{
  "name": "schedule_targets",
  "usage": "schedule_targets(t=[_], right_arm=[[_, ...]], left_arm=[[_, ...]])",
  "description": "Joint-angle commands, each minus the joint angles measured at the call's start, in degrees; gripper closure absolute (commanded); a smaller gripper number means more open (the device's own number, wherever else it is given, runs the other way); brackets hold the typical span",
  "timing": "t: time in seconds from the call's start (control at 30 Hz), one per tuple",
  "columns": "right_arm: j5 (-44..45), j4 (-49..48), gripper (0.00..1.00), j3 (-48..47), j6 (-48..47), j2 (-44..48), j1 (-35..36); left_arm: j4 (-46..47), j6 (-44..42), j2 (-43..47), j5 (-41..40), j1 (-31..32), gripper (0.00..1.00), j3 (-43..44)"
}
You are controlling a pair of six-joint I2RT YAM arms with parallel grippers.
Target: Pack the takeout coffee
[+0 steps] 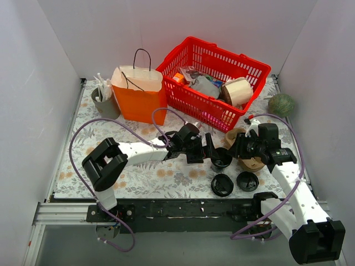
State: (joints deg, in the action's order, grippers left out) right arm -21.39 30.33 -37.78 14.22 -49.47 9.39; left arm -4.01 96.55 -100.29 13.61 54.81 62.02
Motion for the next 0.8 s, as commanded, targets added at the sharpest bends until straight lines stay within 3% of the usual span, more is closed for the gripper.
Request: schedule_targets(t=[0.0,0.23,0.5,0.63,0.77], right_arm=[[-0.94,0.0,0.62,-0.36,-0.77,0.61,0.02],[-1.2,0.26,0.75,-0.01,-0.86,0.34,0.02],[-0.76,0.35,0.82,0.78,0.02,-0.19,0.02],[1.87,0.96,0.98,-0.1,0.63,0.69,-0.07],[4.51,2.45,0.99,-1.85,0.99,2.01,-0.07]], left_arm=[[1.55,0.57,-0.34,1.16,0.56,0.12,2.84],[1.64,0.57,-1.57,1.16,0.65,0.13,3.98],[1.9,0.39,-2.72,2.04,0.65,0.13,4.95],[1.9,0.13,-2.19,2.13,0.65,0.13,5.04],[1.99,-1.01,-0.96,2.48,0.65,0.1,4.95]])
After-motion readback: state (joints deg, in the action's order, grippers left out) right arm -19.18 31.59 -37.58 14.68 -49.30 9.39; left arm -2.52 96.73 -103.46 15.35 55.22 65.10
